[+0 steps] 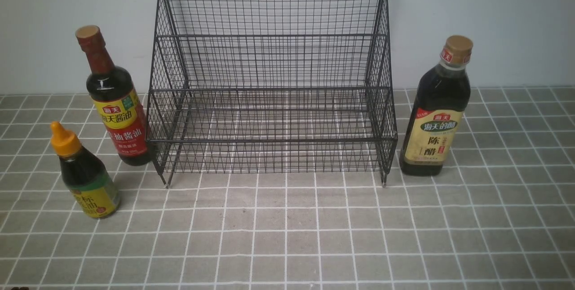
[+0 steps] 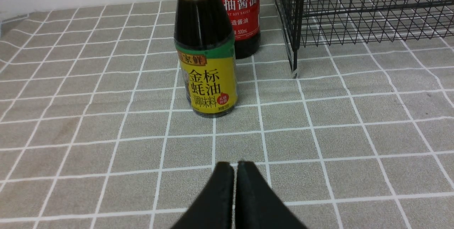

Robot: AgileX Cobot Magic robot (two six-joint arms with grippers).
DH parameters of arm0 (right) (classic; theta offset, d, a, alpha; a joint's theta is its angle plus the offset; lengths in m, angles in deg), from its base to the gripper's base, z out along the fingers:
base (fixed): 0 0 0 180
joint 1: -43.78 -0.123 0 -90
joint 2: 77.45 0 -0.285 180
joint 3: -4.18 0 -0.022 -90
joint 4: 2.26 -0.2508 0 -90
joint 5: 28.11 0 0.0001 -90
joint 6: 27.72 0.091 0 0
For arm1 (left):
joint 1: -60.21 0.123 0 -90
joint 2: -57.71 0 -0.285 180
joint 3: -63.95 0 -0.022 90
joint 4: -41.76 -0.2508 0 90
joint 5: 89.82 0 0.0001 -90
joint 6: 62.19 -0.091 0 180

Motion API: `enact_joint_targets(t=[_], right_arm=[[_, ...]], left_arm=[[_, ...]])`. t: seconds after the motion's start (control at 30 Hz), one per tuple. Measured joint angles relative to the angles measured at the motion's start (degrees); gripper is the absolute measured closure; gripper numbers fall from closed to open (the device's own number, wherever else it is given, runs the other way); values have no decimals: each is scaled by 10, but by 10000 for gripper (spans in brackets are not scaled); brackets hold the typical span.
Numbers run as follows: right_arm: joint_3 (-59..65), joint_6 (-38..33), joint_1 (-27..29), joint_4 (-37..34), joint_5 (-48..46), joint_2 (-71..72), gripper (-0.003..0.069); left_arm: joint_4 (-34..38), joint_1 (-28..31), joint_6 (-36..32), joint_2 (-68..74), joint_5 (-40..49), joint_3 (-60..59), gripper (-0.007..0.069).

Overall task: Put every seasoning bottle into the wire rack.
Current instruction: Use the right arm to grab the condiment bottle closest to it

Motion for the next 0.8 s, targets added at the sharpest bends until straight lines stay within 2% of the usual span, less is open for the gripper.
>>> enact_joint_targets(t=[0.17, 0.43, 0.53, 0.7, 0.73, 0.8], right_arm=[[0, 80, 0, -181, 148, 0, 673], [0, 61, 0, -234, 206, 0, 673], [-35, 63, -3, -221, 170, -2, 673], [-203, 45, -37, -93, 11, -119, 673], [-210, 43, -37, -93, 4, -119, 673], [-279, 7, -55, -41, -61, -203, 672]], left_arm=[[0, 0, 0, 0, 0, 0, 631], [0, 0, 0, 0, 0, 0, 631], [0, 0, 0, 0, 0, 0, 631], [0, 0, 0, 0, 0, 0, 631], [0, 0, 0, 0, 0, 0, 631], [0, 0, 0, 0, 0, 0, 631]])
